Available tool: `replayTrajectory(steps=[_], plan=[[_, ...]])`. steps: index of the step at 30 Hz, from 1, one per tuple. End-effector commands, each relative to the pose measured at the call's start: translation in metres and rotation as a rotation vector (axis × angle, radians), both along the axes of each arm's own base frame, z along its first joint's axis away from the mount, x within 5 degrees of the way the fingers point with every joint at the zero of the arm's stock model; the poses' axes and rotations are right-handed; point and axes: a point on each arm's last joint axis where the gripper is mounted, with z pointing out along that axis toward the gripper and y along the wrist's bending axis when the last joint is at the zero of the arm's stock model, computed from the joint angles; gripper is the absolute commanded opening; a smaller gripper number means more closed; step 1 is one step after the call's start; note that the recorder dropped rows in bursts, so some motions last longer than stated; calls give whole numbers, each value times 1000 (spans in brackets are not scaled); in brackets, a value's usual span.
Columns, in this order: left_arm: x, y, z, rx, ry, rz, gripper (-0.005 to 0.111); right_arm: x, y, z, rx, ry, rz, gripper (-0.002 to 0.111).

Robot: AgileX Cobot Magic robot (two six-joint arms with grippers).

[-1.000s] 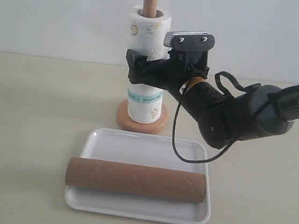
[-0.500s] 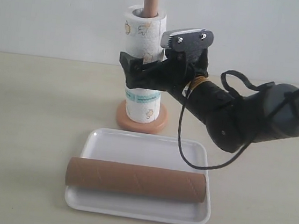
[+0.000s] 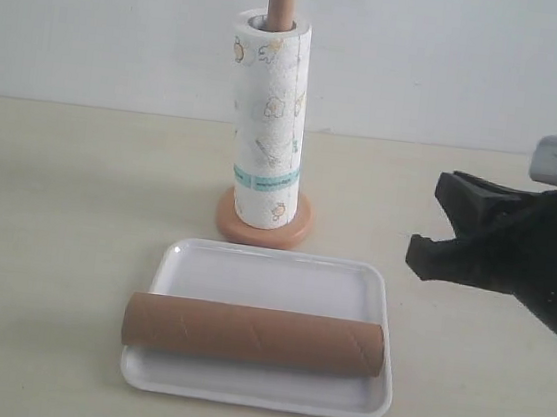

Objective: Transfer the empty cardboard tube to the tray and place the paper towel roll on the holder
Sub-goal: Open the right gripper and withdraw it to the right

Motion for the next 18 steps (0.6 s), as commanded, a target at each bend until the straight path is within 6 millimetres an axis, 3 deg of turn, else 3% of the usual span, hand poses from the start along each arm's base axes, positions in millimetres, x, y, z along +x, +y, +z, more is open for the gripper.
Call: replayTrajectory(steps=[1, 18], plan=[[0, 0, -1, 1, 1, 3, 5, -11, -7, 10, 33, -14, -2, 3], [0, 0, -1, 1, 1, 3, 5, -14, -10, 19, 27, -79, -8, 3]])
